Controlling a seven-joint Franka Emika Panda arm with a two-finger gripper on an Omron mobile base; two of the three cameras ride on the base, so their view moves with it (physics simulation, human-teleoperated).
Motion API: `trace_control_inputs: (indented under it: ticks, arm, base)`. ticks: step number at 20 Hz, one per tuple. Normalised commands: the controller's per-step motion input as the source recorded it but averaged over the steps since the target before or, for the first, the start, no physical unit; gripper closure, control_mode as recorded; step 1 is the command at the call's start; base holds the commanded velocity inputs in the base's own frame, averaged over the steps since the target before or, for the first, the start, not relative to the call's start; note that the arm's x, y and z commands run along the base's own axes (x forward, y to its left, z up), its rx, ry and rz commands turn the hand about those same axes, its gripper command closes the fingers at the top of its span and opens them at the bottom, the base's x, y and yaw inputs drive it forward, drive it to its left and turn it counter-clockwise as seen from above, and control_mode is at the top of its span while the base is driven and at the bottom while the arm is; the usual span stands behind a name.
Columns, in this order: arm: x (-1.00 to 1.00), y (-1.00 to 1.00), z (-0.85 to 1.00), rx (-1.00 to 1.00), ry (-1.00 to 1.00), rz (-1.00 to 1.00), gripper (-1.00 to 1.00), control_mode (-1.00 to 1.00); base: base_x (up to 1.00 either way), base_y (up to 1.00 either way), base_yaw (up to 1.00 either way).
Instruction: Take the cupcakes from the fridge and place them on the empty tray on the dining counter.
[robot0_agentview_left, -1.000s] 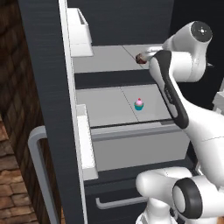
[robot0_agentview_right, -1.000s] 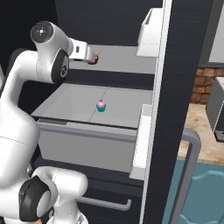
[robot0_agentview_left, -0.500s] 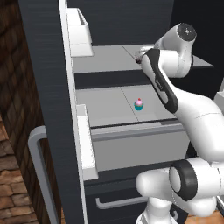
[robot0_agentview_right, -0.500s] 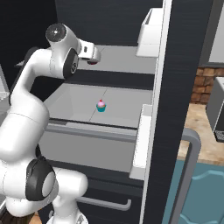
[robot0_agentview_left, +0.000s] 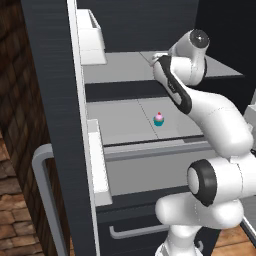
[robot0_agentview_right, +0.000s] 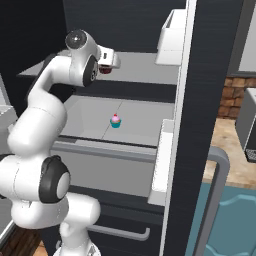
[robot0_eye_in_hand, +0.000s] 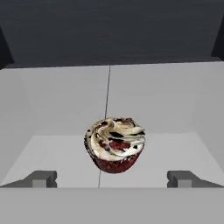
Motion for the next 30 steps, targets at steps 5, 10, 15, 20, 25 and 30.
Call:
trace_control_inputs:
  ticks: [5, 10, 15, 20, 25, 30]
  arm:
    - [0.57, -0.08, -0.03, 0.0, 0.03, 0.0, -1.0, -1.0]
    - [0.38, -0.05, -0.09, 0.0, 0.08, 0.0, -1.0, -1.0]
    - [0.05, 0.03, -0.33, 0.01, 0.08, 0.0, -1.0, -1.0]
    - [0.02, 0.01, -0.54, 0.03, 0.06, 0.0, -1.0, -1.0]
    - [0.17, 0.12, -0.52, 0.02, -0.07, 0.0, 1.0, -1.0]
    - [0.1, 0.11, -0.61, 0.01, -0.17, 0.0, 1.0, -1.0]
  base:
    - [0.0, 0.0, 0.0]
    - [0.0, 0.0, 0.0]
    - [0.0, 0.0, 0.0]
    - [0.0, 0.0, 0.0]
    - [0.0, 0.0, 0.0]
    - [0.0, 0.0, 0.0]
